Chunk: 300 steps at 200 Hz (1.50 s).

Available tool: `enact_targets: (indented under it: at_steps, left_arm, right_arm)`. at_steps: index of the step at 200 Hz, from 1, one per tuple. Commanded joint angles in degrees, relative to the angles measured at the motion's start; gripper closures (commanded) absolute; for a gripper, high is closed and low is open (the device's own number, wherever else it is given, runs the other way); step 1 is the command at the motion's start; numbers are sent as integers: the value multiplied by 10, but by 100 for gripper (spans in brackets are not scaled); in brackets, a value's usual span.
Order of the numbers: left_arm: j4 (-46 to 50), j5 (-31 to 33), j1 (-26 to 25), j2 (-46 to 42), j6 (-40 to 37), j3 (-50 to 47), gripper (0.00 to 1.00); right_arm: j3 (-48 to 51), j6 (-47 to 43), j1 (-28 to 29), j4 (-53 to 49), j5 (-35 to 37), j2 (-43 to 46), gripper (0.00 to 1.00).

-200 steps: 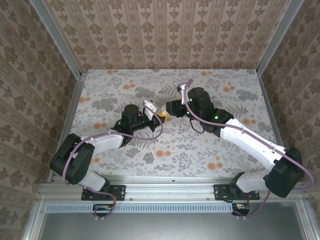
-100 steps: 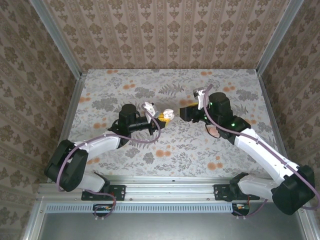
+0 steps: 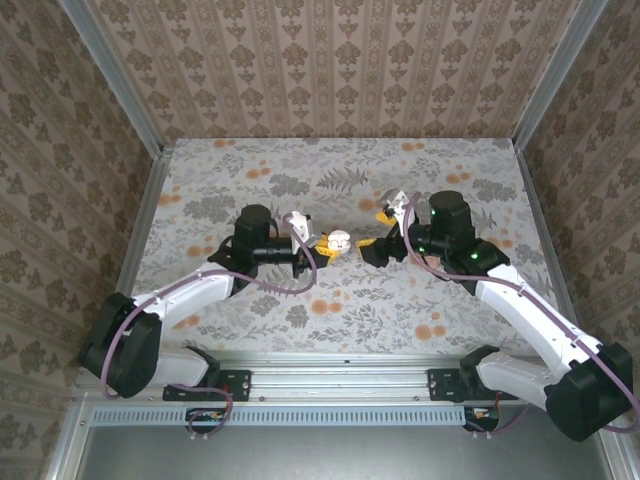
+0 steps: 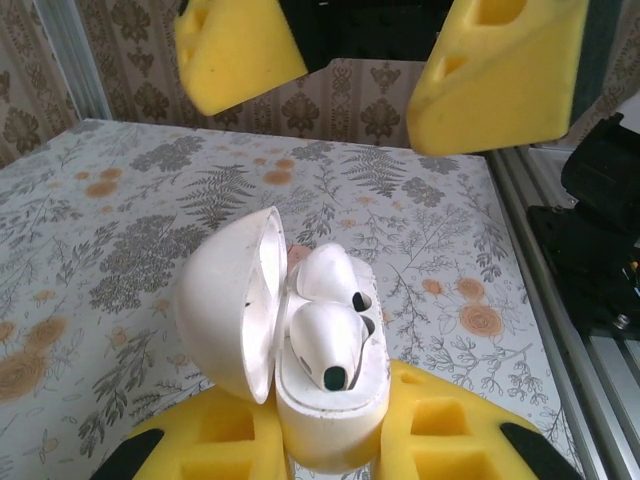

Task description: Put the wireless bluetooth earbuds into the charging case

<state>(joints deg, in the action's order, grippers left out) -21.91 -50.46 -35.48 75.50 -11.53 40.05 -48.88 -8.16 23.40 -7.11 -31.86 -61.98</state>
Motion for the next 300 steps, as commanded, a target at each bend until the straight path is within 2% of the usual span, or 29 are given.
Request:
enact_targets:
  at_steps: [1, 42, 131, 209, 300]
  left_arm:
    - [33, -29, 5, -16, -36, 17, 95]
    - [43, -30, 5, -20, -44, 19, 95]
    - [45, -31, 5, -20, -46, 23, 95]
    - [50, -30, 5, -24, -46, 28, 95]
    - [55, -27, 5, -22, -44, 24, 95]
  right_arm:
    - [15, -105, -3, -18, -69, -4, 8]
    - [16, -181, 6, -50, -83, -19, 9]
    - [-23, -223, 37, -72, -110, -90, 13]
    - [-62, -248, 53, -75, -145, -141, 21]
    - [-72, -264, 54, -67, -158, -127, 24]
